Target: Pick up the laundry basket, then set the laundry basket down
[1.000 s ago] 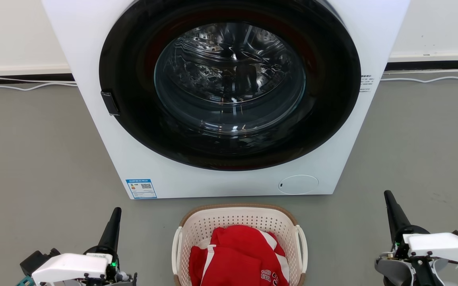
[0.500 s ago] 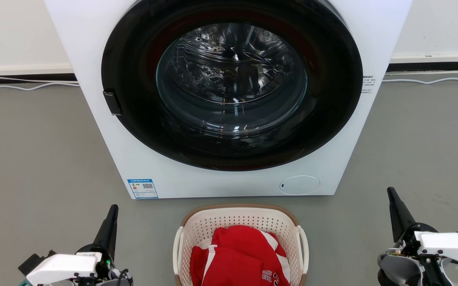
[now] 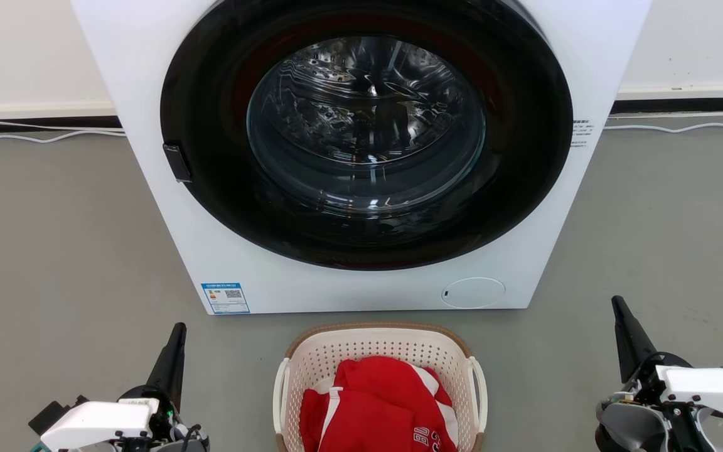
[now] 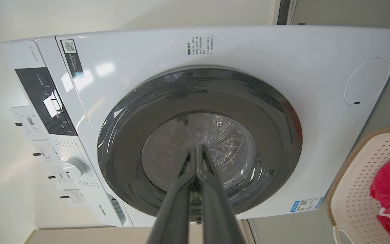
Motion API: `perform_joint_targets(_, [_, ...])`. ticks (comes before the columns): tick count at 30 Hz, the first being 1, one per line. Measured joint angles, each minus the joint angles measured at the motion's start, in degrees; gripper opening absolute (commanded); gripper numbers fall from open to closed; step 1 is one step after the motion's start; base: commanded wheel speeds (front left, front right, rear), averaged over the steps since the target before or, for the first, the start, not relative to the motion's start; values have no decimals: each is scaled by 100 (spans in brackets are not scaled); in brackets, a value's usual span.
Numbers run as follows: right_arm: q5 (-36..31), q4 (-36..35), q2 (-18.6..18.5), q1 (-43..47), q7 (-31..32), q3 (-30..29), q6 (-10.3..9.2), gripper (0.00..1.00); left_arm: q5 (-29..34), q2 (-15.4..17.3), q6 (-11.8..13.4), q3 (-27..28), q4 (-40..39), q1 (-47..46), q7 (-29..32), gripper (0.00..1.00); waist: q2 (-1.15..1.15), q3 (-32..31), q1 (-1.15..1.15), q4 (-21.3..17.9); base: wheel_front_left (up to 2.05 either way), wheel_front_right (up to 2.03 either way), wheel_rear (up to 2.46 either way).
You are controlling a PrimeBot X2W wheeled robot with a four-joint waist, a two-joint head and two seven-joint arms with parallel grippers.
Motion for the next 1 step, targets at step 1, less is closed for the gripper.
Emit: perform_joint_targets(1, [0,0,0,0,0,0,0,0,0,0,0,0,0,0,0,0,0,0,0,0,0,0,0])
